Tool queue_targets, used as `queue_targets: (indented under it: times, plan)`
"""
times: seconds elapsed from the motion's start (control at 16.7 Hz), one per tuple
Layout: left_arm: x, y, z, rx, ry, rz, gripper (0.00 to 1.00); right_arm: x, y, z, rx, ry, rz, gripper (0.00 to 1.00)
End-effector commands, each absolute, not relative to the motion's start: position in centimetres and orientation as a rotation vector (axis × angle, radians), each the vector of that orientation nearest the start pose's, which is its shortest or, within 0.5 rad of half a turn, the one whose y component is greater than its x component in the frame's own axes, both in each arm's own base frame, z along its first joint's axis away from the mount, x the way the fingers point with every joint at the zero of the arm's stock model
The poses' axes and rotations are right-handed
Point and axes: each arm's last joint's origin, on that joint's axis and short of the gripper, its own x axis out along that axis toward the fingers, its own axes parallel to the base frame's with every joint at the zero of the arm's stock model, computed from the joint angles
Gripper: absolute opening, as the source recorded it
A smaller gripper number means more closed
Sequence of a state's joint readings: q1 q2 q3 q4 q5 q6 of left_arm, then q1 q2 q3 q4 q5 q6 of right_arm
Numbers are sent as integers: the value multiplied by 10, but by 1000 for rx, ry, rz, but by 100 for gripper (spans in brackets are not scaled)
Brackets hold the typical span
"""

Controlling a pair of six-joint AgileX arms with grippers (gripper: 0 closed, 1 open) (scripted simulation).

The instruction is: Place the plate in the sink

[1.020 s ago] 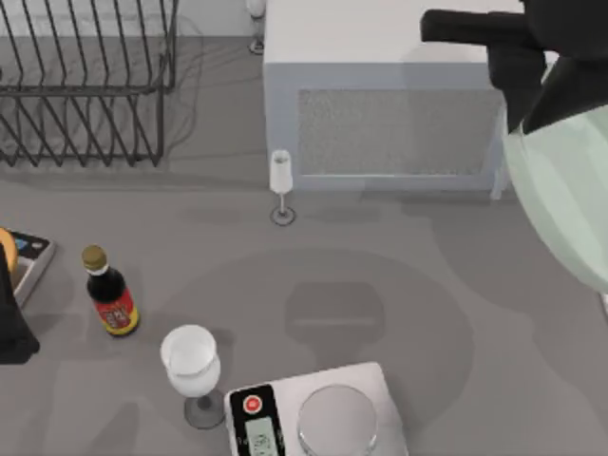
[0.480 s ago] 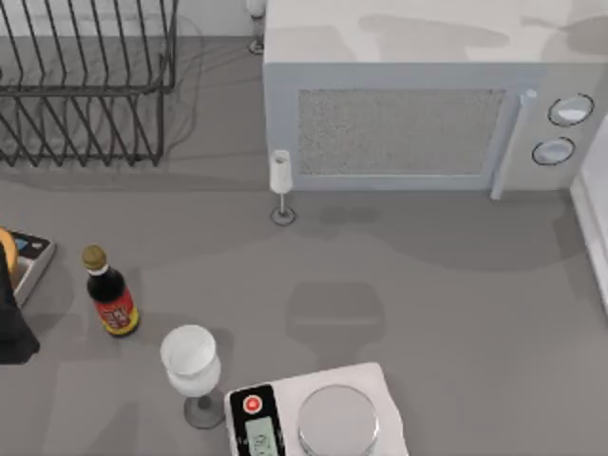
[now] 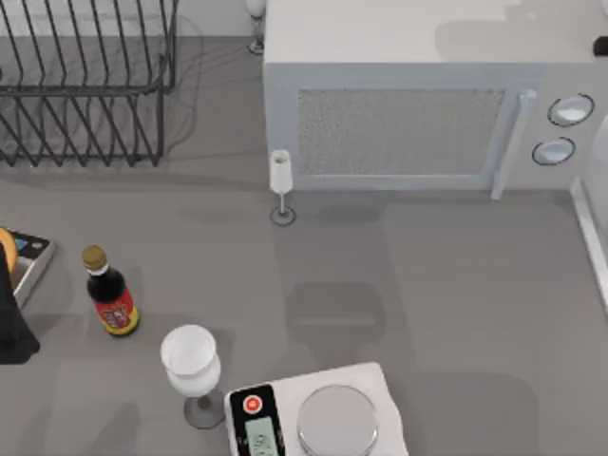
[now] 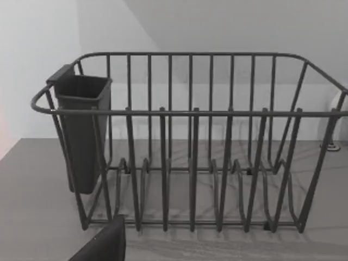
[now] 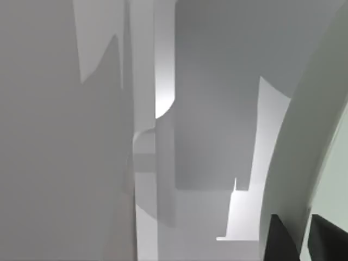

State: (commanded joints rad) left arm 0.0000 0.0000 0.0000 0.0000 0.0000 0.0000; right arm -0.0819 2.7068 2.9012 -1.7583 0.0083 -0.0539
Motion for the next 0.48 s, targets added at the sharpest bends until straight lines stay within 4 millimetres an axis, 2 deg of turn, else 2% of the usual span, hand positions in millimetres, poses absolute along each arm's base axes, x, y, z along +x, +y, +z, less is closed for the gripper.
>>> queue_targets:
  times: [0.24,0.48]
  plan:
    - [106,-1,160,0,0,0,100,494,-33,217,8,1568,-8,0]
    - [106,-1,160,0,0,0,100,494,-33,217,8,1568,-8,30]
